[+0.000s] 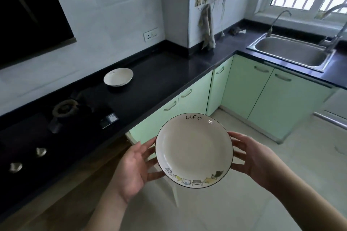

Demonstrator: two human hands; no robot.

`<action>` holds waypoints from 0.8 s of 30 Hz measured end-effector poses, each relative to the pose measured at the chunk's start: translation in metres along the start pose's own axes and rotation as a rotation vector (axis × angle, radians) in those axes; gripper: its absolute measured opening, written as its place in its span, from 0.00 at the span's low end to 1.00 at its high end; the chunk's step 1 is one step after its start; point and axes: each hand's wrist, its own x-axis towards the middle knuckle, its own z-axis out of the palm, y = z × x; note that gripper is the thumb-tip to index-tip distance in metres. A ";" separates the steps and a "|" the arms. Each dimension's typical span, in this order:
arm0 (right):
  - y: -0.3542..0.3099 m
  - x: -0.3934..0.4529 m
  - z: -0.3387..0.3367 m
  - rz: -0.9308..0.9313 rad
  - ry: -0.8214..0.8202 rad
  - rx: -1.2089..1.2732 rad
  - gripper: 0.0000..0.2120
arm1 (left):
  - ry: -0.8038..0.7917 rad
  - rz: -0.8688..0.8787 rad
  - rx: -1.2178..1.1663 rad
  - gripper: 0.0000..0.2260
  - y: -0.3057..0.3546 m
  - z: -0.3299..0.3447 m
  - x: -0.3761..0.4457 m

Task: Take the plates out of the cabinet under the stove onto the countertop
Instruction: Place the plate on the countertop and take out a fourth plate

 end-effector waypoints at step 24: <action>-0.192 0.179 -0.133 -0.147 -0.136 0.063 0.18 | -0.078 0.058 0.229 0.22 0.049 0.200 0.235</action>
